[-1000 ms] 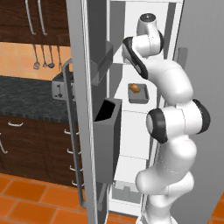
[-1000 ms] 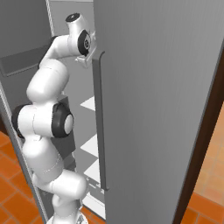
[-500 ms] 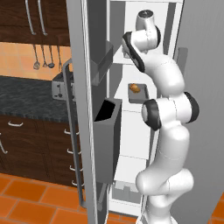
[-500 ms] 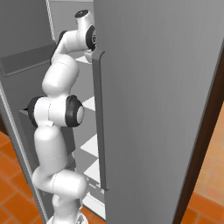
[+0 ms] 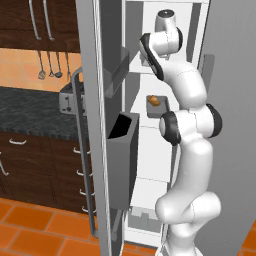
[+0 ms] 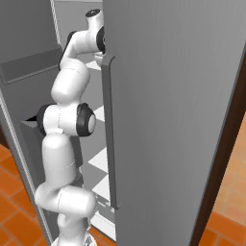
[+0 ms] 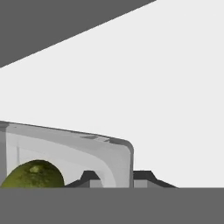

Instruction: Take the meat container that has the chicken drumstick and place it on the second highest rack of the freezer. Then take the vegetable container that has the lime and cucumber and place it on the highest rack of the freezer.

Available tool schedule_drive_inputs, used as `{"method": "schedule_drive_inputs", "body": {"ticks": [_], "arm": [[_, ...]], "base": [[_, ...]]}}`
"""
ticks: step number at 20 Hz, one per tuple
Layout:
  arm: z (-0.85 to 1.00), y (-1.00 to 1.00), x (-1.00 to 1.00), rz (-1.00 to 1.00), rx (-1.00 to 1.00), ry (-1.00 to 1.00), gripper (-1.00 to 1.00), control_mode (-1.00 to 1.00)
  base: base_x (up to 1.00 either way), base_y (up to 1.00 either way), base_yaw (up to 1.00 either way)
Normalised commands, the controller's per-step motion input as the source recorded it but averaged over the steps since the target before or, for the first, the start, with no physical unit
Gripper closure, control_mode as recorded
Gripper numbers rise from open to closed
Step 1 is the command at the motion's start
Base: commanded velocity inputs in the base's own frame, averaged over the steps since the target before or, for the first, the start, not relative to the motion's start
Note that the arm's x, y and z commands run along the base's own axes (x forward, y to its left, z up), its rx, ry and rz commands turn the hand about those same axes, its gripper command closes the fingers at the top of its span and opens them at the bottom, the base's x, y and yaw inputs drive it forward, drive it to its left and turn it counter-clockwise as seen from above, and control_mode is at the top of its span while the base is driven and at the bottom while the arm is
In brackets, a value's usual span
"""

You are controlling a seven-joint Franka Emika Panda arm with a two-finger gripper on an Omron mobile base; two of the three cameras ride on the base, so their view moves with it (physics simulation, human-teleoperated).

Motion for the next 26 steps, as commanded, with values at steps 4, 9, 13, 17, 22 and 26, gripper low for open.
{"method": "schedule_drive_inputs", "body": {"ticks": [4, 9, 13, 17, 22, 26], "arm": [[0.00, 0.00, 0.00, 0.00, 0.00, 0.00, -1.00, -1.00], [0.00, 0.00, 0.00, 0.00, 0.00, 0.00, -1.00, -1.00], [-0.02, 0.00, 0.00, 0.00, 0.00, -0.02, -1.00, -1.00], [-0.04, 0.00, -0.37, 0.00, -0.01, -0.32, -1.00, -1.00], [-0.29, 0.00, -0.36, 0.00, -0.03, -0.32, -1.00, -1.00], [-0.27, 0.00, -0.33, 0.00, -0.03, -0.38, -1.00, -1.00]], "base": [[0.00, 0.00, 0.00], [0.00, 0.00, 0.00], [0.00, 0.00, 0.00], [0.00, 0.00, 0.00], [0.00, 0.00, 0.00], [0.00, 0.00, 0.00]]}}
